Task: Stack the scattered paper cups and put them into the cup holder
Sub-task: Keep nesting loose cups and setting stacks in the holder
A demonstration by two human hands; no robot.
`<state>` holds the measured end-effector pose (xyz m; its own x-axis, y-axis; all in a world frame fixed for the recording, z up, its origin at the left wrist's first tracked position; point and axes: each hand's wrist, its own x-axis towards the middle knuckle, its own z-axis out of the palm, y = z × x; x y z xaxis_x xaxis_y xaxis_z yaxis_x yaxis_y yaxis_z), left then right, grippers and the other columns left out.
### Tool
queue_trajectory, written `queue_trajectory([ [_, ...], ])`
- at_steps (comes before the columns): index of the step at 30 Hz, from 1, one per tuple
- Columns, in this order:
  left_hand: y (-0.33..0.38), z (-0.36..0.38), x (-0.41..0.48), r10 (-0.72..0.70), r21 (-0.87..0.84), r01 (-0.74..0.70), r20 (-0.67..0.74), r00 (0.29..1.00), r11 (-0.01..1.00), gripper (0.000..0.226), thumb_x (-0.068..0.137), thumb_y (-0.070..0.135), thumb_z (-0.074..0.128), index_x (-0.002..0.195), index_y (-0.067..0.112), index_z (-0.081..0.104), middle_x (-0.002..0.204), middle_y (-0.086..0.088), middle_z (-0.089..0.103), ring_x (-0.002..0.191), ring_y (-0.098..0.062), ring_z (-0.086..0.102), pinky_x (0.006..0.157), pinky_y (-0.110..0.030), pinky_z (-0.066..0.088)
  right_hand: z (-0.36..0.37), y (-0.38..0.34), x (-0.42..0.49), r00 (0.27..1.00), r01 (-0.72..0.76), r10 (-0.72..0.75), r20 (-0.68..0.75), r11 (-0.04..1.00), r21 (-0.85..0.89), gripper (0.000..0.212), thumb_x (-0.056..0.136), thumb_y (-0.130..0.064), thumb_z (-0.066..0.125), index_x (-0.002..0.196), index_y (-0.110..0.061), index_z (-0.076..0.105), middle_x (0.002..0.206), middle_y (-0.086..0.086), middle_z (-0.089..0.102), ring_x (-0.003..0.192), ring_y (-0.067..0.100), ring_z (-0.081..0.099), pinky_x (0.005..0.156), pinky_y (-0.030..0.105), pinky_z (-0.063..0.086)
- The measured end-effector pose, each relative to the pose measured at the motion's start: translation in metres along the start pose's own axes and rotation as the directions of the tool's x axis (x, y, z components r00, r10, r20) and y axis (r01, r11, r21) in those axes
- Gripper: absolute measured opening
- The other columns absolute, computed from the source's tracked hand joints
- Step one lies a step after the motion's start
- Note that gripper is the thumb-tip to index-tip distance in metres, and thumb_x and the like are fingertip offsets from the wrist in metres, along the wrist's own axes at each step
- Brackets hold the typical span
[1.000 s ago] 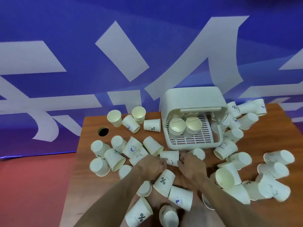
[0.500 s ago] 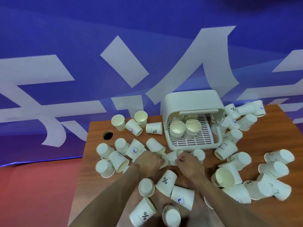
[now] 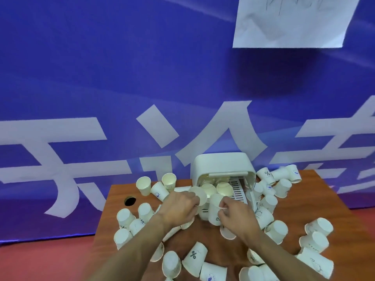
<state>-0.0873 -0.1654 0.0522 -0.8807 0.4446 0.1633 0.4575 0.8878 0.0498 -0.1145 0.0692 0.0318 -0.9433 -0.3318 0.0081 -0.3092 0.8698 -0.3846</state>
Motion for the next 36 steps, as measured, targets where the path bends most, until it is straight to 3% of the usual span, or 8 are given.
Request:
queue_trajectory([
  [6, 0.022, -0.026, 0.019, -0.101, 0.021, 0.103, -0.085, 0.991, 0.994, 0.025, 0.091, 0.036, 0.040, 0.095, 0.023, 0.060, 0.091, 0.003, 0.063, 0.081, -0.021, 0.060, 0.055, -0.033, 0.038, -0.037, 0.021, 0.001, 0.990, 0.116, -0.124, -0.073, 0.987, -0.113, 0.012, 0.088, -0.038, 0.050, 0.093, -0.034, 0.060, 0.088, -0.014, 0.066, 0.079, 0.008, 0.063, 0.068, 0.027, 0.053],
  [10, 0.044, -0.030, 0.030, -0.124, 0.066, 0.132, -0.119, 0.985, 0.989, 0.046, 0.090, 0.046, 0.019, 0.096, 0.023, 0.058, 0.092, 0.002, 0.062, 0.082, -0.023, 0.059, 0.060, -0.038, 0.047, -0.050, 0.045, 0.003, 0.976, 0.170, -0.190, -0.104, 0.970, -0.173, 0.013, 0.091, -0.039, 0.051, 0.095, -0.033, 0.063, 0.091, -0.015, 0.067, 0.080, 0.009, 0.065, 0.069, 0.029, 0.055],
  [15, 0.069, -0.031, 0.048, -0.163, 0.091, 0.176, -0.128, 0.978, 0.980, 0.042, 0.092, 0.043, 0.024, 0.097, 0.021, 0.060, 0.093, 0.002, 0.063, 0.083, -0.024, 0.061, 0.059, -0.038, 0.048, -0.066, 0.075, 0.004, 0.962, 0.216, -0.252, -0.105, 0.938, -0.272, 0.016, 0.091, -0.043, 0.053, 0.098, -0.037, 0.065, 0.095, -0.017, 0.069, 0.079, 0.008, 0.066, 0.063, 0.024, 0.052],
  [19, 0.088, -0.026, 0.068, -0.212, 0.092, 0.227, -0.144, 0.967, 0.970, 0.048, 0.092, 0.044, 0.019, 0.099, 0.020, 0.060, 0.095, 0.001, 0.062, 0.088, -0.025, 0.059, 0.062, -0.039, 0.049, -0.077, 0.097, 0.011, 0.956, 0.230, -0.272, -0.113, 0.929, -0.291, 0.009, 0.087, -0.043, 0.058, 0.088, -0.038, 0.065, 0.085, -0.017, 0.070, 0.070, 0.009, 0.066, 0.053, 0.022, 0.038],
  [25, 0.112, -0.007, 0.082, -0.277, 0.093, 0.288, -0.117, 0.954, 0.953, 0.025, 0.095, 0.035, 0.039, 0.098, 0.021, 0.060, 0.093, 0.000, 0.062, 0.082, -0.025, 0.061, 0.055, -0.034, 0.040, -0.079, 0.119, 0.025, 0.940, 0.294, -0.332, -0.084, 0.909, -0.296, 0.011, 0.088, -0.041, 0.058, 0.089, -0.037, 0.068, 0.087, -0.017, 0.070, 0.070, 0.008, 0.065, 0.051, 0.019, 0.028],
  [31, 0.107, 0.018, 0.084, -0.323, 0.078, 0.330, -0.088, 0.942, 0.941, 0.025, 0.096, 0.034, 0.038, 0.097, 0.022, 0.059, 0.091, 0.002, 0.061, 0.081, -0.023, 0.060, 0.058, -0.038, 0.049, -0.057, 0.129, 0.042, 0.939, 0.320, -0.340, -0.047, 0.916, -0.242, 0.016, 0.091, -0.042, 0.052, 0.097, -0.038, 0.066, 0.096, -0.018, 0.070, 0.081, 0.007, 0.066, 0.060, 0.021, 0.044],
  [36, 0.092, 0.034, 0.082, -0.287, 0.064, 0.299, -0.146, 0.947, 0.952, 0.014, 0.092, 0.033, 0.056, 0.083, 0.023, 0.061, 0.076, 0.005, 0.060, 0.061, -0.018, 0.060, 0.041, -0.028, 0.042, -0.032, 0.132, 0.051, 0.938, 0.318, -0.338, -0.076, 0.927, -0.199, 0.013, 0.089, -0.042, 0.061, 0.098, -0.038, 0.070, 0.094, -0.019, 0.072, 0.078, 0.006, 0.068, 0.060, 0.021, 0.046],
])
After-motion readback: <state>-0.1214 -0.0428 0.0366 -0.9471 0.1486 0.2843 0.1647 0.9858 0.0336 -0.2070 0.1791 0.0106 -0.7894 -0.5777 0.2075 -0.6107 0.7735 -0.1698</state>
